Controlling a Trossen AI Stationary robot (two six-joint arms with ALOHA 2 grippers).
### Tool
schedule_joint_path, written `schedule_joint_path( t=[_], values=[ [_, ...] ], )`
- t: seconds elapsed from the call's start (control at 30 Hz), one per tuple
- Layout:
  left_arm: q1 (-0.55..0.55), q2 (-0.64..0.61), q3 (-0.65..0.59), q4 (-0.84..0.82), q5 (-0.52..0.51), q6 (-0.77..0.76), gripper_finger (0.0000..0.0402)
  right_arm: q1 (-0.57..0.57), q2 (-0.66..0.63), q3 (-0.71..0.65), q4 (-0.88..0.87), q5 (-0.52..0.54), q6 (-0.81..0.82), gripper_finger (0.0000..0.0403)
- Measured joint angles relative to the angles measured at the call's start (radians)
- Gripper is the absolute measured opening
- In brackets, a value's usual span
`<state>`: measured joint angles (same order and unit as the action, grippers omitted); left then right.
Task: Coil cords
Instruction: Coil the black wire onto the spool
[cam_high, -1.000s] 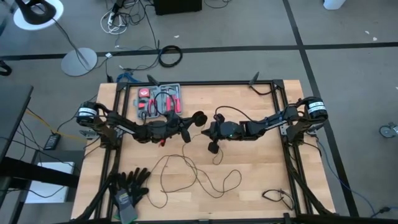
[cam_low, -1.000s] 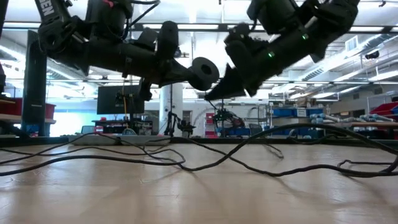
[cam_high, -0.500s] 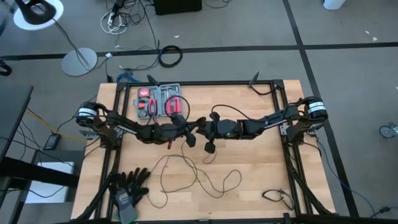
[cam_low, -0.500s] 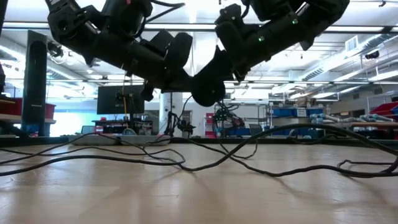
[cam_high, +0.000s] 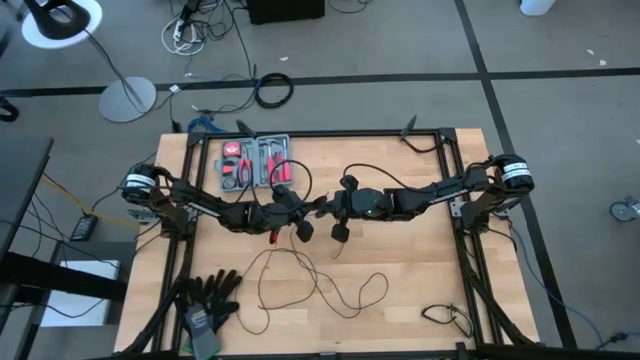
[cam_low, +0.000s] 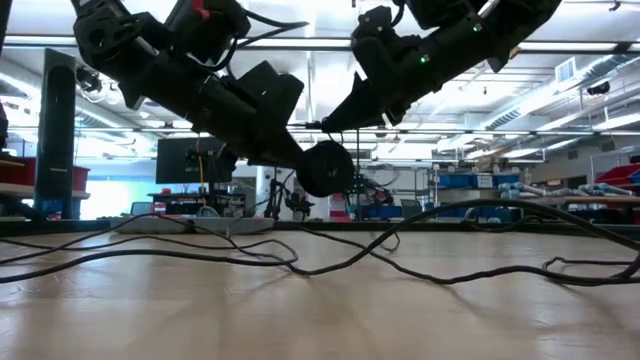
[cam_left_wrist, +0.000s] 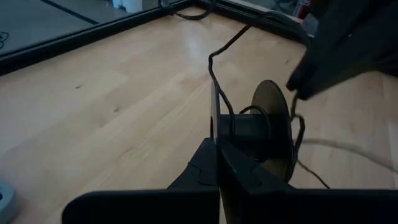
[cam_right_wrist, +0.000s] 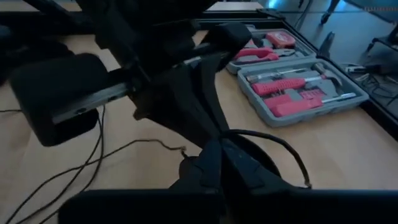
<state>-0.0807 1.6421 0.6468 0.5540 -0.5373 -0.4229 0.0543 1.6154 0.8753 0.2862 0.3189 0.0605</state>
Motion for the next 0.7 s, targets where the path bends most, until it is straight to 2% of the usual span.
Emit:
schedule_joint_path(
  t=[0.27,0.43,0.6,0.7],
  values=[
    [0.002,0.000,0.000,0.029,-0.021,0.000,0.0000,0.011,0.000,0.000,-0.021,-0.082,0.032,0.0000],
    [0.002,0.000,0.000,0.029,-0.029,0.004,0.0000,0.031,0.001,0.000,-0.102,0.024,0.065,0.0000],
    [0.002,-0.002,0.000,0.026,-0.033,0.005,0.0000,0.038,0.001,-0.002,-0.200,0.037,0.120,0.0000],
    [0.002,-0.010,0.000,0.024,-0.037,0.005,0.0000,0.044,0.001,-0.030,-0.199,0.075,0.151,0.0000]
  ],
)
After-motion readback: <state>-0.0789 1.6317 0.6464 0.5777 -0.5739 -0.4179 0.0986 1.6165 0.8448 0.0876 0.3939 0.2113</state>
